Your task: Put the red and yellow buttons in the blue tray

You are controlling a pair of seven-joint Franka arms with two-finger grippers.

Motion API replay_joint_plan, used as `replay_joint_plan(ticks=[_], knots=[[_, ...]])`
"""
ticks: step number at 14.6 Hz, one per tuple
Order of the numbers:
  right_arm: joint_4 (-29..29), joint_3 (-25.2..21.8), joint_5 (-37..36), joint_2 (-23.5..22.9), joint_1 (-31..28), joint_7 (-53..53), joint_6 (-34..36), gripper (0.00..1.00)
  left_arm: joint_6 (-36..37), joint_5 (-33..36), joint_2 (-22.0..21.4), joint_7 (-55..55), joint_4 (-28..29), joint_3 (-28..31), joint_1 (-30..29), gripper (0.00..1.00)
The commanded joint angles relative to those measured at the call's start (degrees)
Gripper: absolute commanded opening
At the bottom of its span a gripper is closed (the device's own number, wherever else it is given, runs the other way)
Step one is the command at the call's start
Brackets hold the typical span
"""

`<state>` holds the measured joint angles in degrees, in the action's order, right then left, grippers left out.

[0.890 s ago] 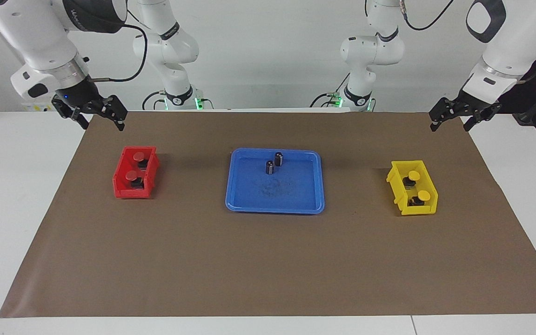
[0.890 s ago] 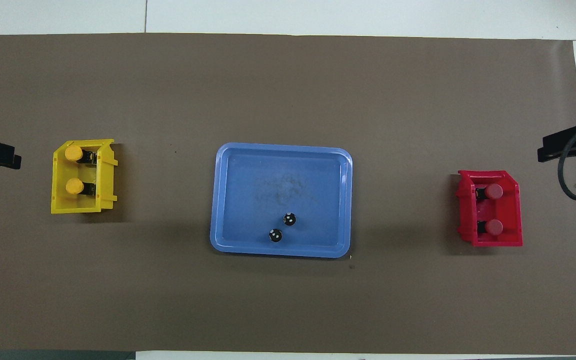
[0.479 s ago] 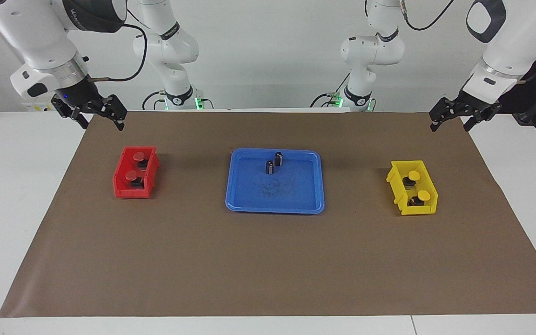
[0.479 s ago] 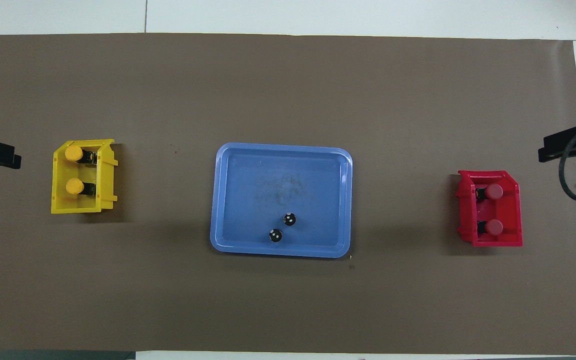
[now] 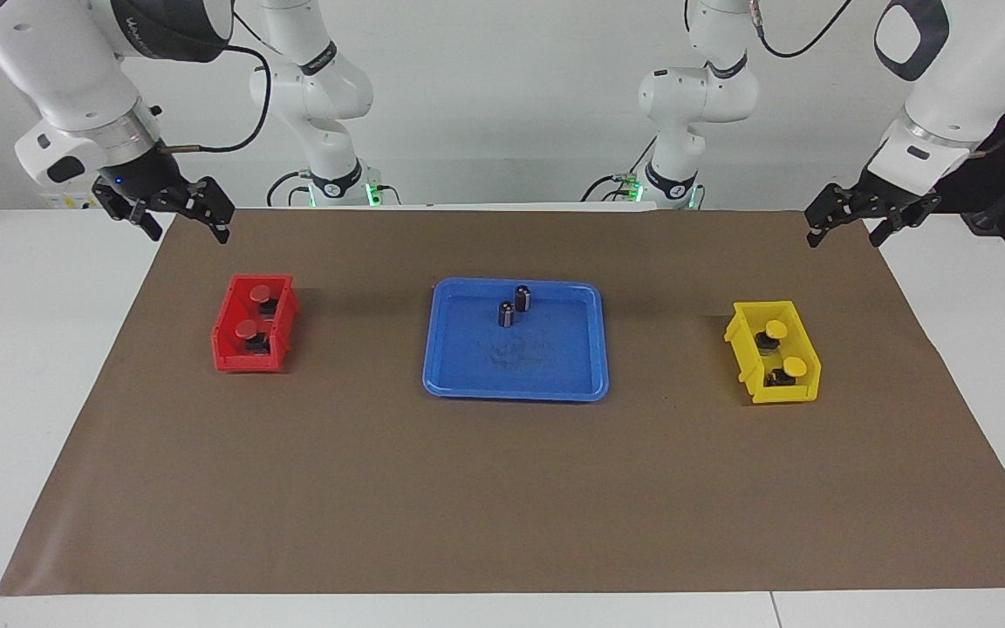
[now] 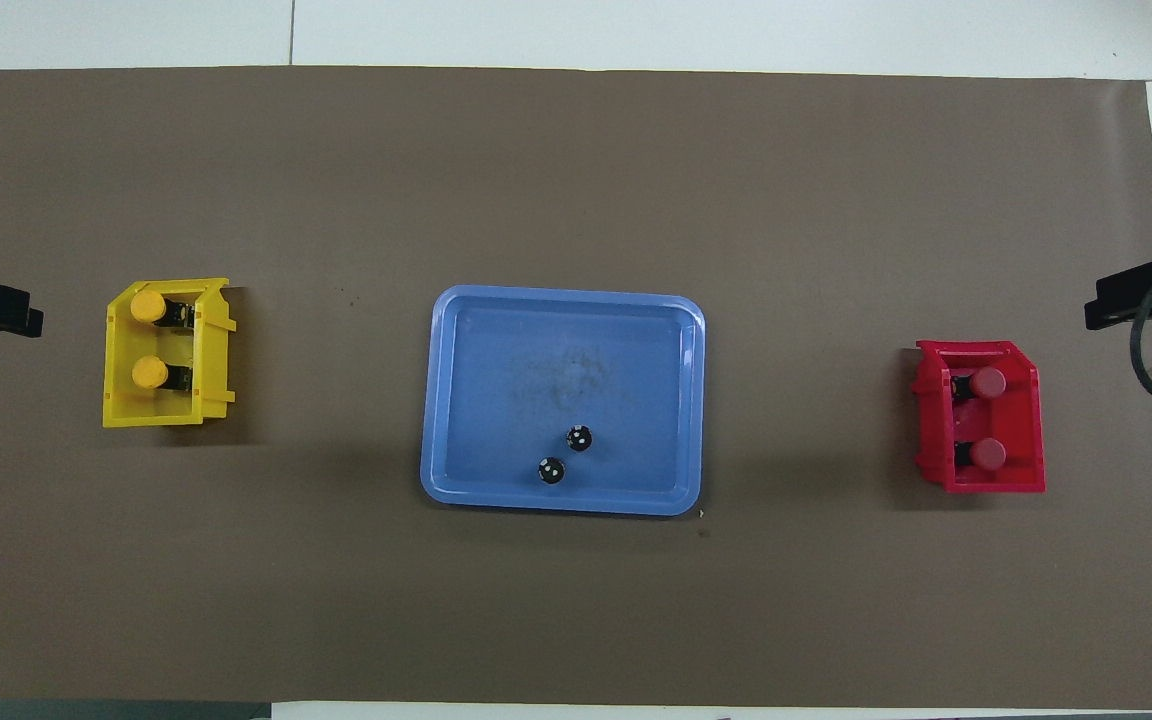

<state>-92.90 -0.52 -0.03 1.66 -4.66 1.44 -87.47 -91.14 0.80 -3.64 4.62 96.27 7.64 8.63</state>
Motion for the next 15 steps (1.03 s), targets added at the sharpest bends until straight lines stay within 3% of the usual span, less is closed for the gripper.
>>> replay_joint_plan(ticks=[1, 3, 7, 12, 15], knots=[[-1.75, 0.70, 0.03, 1.42, -0.53, 1.37, -1.03, 1.00, 1.14, -0.27, -0.23, 0.22, -0.29, 0.18, -0.01, 1.00], [-4.46, 0.79, -0.06, 2.03, -0.53, 1.46, -4.10, 1.00, 1.14, -0.27, -0.23, 0.22, -0.29, 0.18, -0.01, 1.00], [-20.35, 0.79, -0.06, 8.17, -0.79, 1.64, -18.67, 0.95, 1.14, -0.27, -0.23, 0.22, -0.29, 0.18, -0.01, 1.00], [-24.34, 0.70, -0.15, 3.54, -2.45, 6.19, -25.81, 0.73, 1.14, -0.27, -0.23, 0.22, -0.29, 0.18, -0.01, 1.00], [-28.20, 0.70, -0.15, 2.82, -3.43, 6.65, -31.78, 0.69, 1.14, -0.27, -0.23, 0.04, -0.29, 0.18, -0.01, 1.00]])
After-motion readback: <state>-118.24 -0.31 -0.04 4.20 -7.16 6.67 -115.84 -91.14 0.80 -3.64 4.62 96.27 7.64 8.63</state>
